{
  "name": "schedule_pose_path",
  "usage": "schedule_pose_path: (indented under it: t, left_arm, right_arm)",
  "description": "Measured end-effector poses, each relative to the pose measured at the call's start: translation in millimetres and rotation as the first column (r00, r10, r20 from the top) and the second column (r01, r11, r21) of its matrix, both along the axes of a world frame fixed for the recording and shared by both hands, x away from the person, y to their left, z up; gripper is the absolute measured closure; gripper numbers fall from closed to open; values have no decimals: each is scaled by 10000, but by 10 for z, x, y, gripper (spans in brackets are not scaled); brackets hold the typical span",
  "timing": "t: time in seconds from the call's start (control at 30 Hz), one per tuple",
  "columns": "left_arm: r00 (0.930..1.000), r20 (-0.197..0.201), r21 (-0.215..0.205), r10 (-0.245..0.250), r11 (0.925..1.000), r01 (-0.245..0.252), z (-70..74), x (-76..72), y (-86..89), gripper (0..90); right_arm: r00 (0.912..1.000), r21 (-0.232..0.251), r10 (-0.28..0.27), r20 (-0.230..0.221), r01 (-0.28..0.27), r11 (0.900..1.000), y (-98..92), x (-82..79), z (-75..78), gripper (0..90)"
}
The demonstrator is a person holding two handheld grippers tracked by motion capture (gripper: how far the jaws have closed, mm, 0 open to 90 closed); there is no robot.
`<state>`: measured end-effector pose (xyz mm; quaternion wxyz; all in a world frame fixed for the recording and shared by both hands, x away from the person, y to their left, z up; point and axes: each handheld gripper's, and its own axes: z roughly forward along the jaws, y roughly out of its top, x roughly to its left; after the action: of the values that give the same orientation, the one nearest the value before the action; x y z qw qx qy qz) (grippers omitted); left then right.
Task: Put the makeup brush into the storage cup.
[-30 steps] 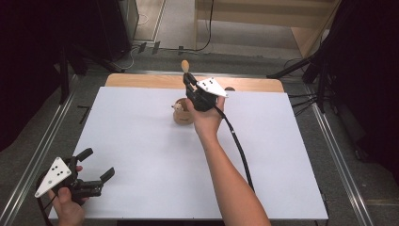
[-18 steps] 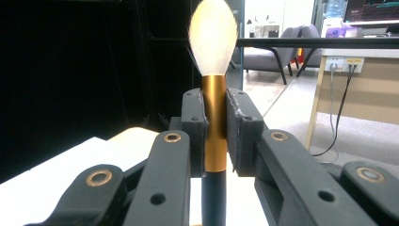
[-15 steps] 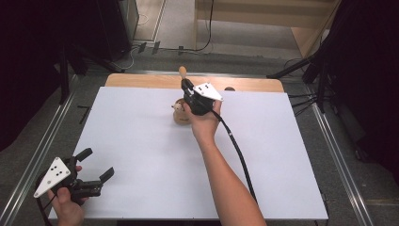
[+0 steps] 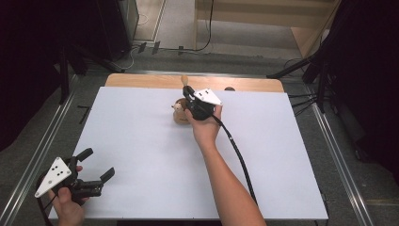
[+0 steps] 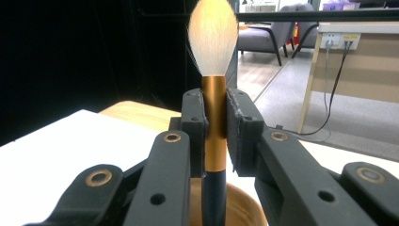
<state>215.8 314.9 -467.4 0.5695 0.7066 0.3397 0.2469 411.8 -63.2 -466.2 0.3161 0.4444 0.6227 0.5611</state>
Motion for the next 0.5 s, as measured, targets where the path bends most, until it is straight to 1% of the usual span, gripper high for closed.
schedule_pose_path:
  t: [0.1, 0.17, 0.2, 0.23, 0.27, 0.3, 0.37, 0.4, 0.43, 0.47, 0.5]
  left_arm:
    - [10000, -15, -18, 6, 10000, -6, 0, 1, 4, 0]
    - [10000, -12, -41, 19, 10000, -19, 0, 1, 3, 0]
    - [10000, -6, -33, 15, 10000, -15, 1, 1, 4, 0]
    - [10000, -3, -28, 13, 10000, -13, 1, 1, 5, 0]
    - [10000, -4, -40, 19, 10000, -19, 1, 1, 5, 0]
    - [10000, -4, -42, 30, 10000, -30, 1, 1, 5, 0]
    - [10000, -10, -37, 24, 10000, -24, 0, 1, 5, 0]
    - [10000, -7, -19, 23, 10000, -23, 1, 1, 4, 0]
    - [10000, -2, 16, 19, 10000, -19, 1, 0, 4, 0]
    - [10000, -5, 9, 26, 10000, -26, 0, 0, 1, 0]
    - [10000, -9, 5, 23, 10000, -23, -1, 0, -2, 0]
  right_arm:
    - [10000, 65, -33, -7, 33, 10000, 2, -10, -26, 802]
    - [10000, -11, -32, -75, 32, 10000, -1, -14, -13, 793]
    - [9993, -34, -185, -318, 184, 9998, -7, -31, 22, 691]
    - [9991, 12, -241, -342, 242, 9997, -9, -38, 33, 617]
    - [9991, 12, -241, -342, 242, 9997, -9, -38, 33, 617]
    - [9991, 7, -298, -308, 298, 9996, -15, -44, 43, 558]
    - [9989, -92, -356, -310, 353, 9993, -23, -59, 63, 474]
    - [9987, -196, -313, -402, 305, 9993, -39, -77, 87, 403]
    - [9987, -196, -313, -402, 305, 9993, -39, -77, 87, 403]
    - [9982, -187, -272, -538, 262, 9995, -50, -88, 100, 401]
    - [9976, 107, -111, -682, 118, 9999, -77, -123, 114, 381]
